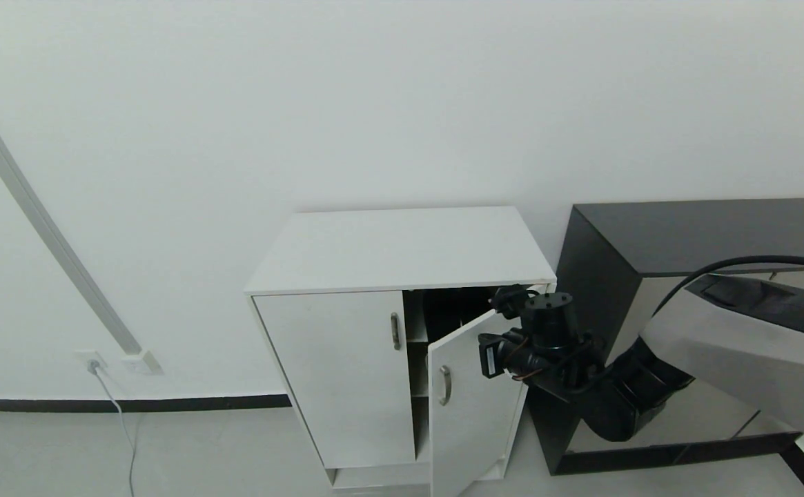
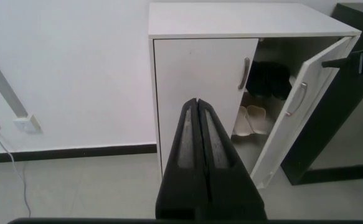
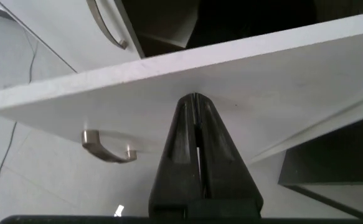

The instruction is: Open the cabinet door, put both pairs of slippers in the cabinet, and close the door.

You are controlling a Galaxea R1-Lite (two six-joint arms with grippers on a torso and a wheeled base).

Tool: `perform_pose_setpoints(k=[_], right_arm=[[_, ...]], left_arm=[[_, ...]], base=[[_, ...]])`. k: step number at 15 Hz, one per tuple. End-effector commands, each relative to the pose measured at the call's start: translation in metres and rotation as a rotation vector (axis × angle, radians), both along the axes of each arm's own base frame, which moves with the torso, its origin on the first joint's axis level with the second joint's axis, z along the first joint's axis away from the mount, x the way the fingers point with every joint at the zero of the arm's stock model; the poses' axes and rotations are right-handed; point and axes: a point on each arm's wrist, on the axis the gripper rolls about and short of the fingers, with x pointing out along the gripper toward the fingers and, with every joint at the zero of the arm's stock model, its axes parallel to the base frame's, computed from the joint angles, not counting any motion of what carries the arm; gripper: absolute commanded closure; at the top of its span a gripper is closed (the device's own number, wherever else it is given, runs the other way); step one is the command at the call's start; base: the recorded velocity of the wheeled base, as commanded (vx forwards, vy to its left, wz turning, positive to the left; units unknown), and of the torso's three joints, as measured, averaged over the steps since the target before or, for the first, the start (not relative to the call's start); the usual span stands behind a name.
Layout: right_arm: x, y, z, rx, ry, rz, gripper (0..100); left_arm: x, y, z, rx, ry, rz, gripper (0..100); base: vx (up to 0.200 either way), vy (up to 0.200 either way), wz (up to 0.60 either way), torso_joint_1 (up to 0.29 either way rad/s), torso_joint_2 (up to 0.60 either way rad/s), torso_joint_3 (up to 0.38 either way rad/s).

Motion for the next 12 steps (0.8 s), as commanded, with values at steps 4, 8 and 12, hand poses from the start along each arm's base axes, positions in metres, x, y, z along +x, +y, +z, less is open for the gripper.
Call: perform_pose_setpoints(k=[4,8,12], right_arm=[[0.015,0.008,0.0,0.001,-0.005,-0.008,100],[0.023,0.014,0.001,-0.014,0.004,-0.016,100],[0.034,0.021,-0.001,-0.02,-0.004,-0.018,100]], left_arm=[[0.0,0.0,0.0,0.001,0.001,0.0,100],[0.0,0.0,0.0,0.001,0.001,0.0,100],[0.0,0.0,0.0,-0.001,0.001,0.0,100]], base=[[0.0,0.0,0.0,0.0,0.0,0.0],[0.0,0.0,0.0,0.0,0.0,0.0],[0.0,0.0,0.0,0.0,0.0,0.0]])
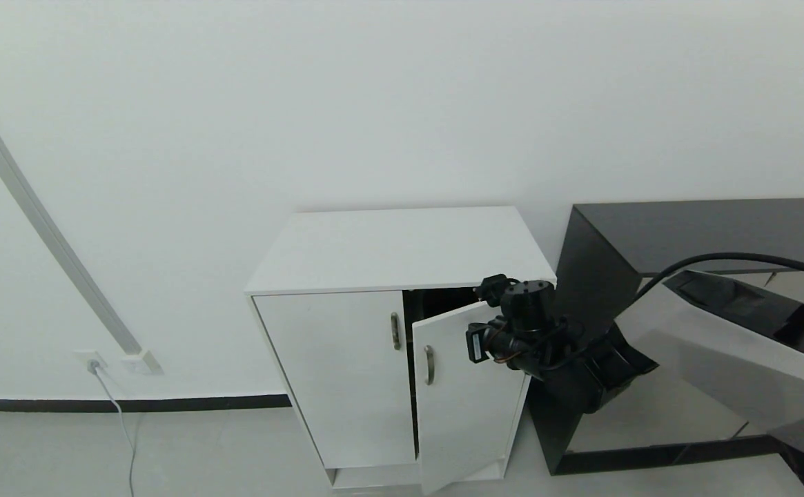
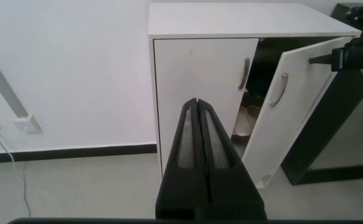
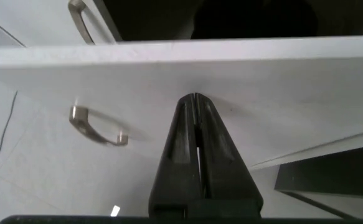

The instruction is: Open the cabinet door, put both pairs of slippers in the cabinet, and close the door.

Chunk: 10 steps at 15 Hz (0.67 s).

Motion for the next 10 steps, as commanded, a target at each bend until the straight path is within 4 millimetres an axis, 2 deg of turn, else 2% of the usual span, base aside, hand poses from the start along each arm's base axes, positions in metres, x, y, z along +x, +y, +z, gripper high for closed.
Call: perform_pose_setpoints(k=[1,10], right_arm=[[0.006,0.003,-0.001,0.006,-0.009,-0.001,100],[0.029,0.012,0.016,0.014,-0.023,-0.013,100]], left_arm=[[0.0,0.0,0.0,0.001,0.002,0.0,100],[0.0,0.0,0.0,0.001,0.002,0.0,100]], base=[[0.0,0.0,0.0,0.0,0.0,0.0],[0.0,0.0,0.0,0.0,0.0,0.0]])
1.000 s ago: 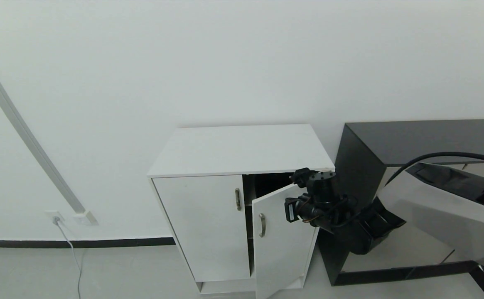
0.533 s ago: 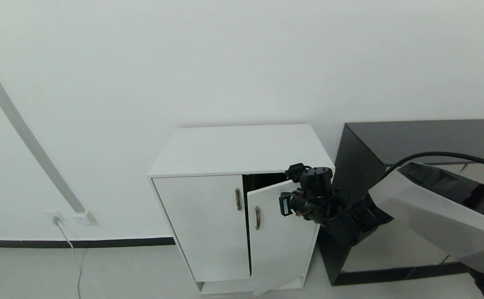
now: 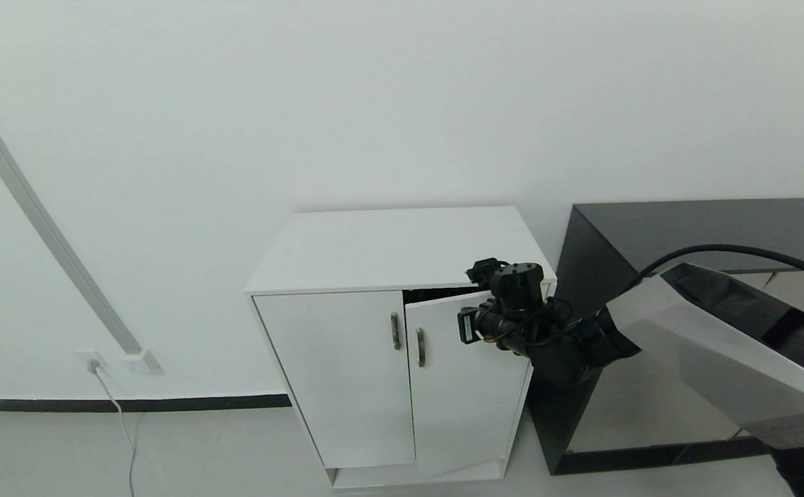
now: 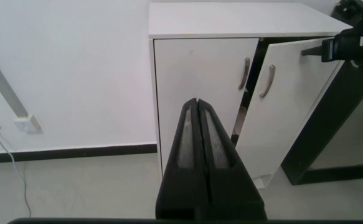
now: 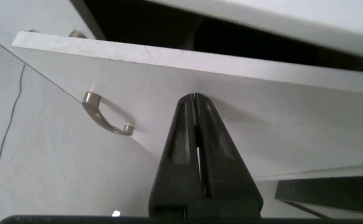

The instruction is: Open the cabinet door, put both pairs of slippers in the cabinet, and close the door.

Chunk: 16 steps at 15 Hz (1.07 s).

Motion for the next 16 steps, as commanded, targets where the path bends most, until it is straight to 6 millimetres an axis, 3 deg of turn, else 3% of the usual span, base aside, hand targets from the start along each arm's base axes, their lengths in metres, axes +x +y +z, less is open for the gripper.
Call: perform_pose_setpoints(k=[1,16], right_arm=[[0.006,0.001,0.001,0.006,-0.01,-0.005,100],[0.029,0.0,-0.01,-0.026,-0.014,-0.054,100]], left_arm=[[0.0,0.0,0.0,-0.001,0.001,0.0,100],[0.0,0.0,0.0,-0.001,0.001,0.002,100]], base=[[0.0,0.0,0.0,0.0,0.0,0.0],[0.0,0.0,0.0,0.0,0.0,0.0]])
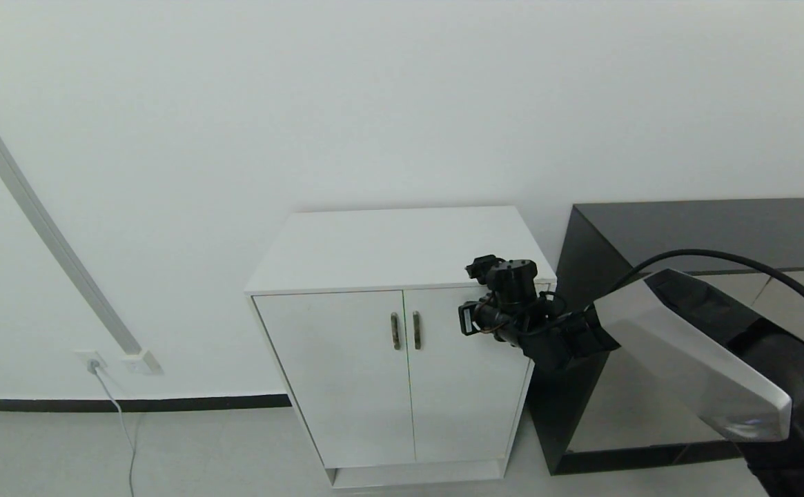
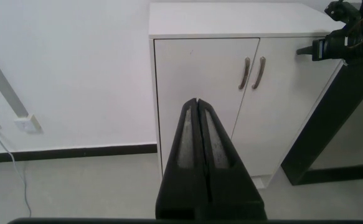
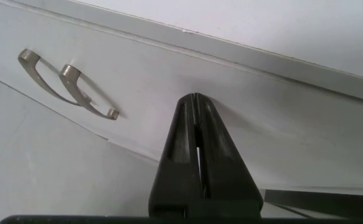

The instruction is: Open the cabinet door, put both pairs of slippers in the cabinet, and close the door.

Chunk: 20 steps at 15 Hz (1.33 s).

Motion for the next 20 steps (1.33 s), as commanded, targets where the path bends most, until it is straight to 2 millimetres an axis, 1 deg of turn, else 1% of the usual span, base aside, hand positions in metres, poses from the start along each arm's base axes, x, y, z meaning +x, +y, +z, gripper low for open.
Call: perform_pose_setpoints(k=[1,8,12,14,17,20], right_arm=[[0.001,0.0,-0.001,0.001,-0.001,-0.002,100],[-0.001,-0.003,0.001,0.0,0.0,-0.008,100],[-0.017,-0.012,0.019,-0.005,0.009,-0.007,100],[-0.031,-0.019,0.031,0.001,0.0,-0.005,100],[-0.071,-0.04,0.059,0.014,-0.024,0.001,100],[-0.113,-0.069,0.087,0.036,-0.059,-0.007,100]], left_arm=[[0.0,0.0,0.0,-0.001,0.001,0.0,100],[0.0,0.0,0.0,-0.001,0.001,0.0,100],[0.0,0.0,0.0,-0.001,0.001,0.0,100],[0.0,0.0,0.0,-0.001,0.001,0.0,100],[0.0,0.0,0.0,-0.001,0.001,0.0,100],[0.0,0.0,0.0,0.002,0.001,-0.002,100]], base=[[0.0,0.0,0.0,0.0,0.0,0.0],[0.0,0.0,0.0,0.0,0.0,0.0],[0.0,0.0,0.0,0.0,0.0,0.0],[0.0,0.0,0.0,0.0,0.0,0.0],[0.0,0.0,0.0,0.0,0.0,0.0],[0.0,0.0,0.0,0.0,0.0,0.0]])
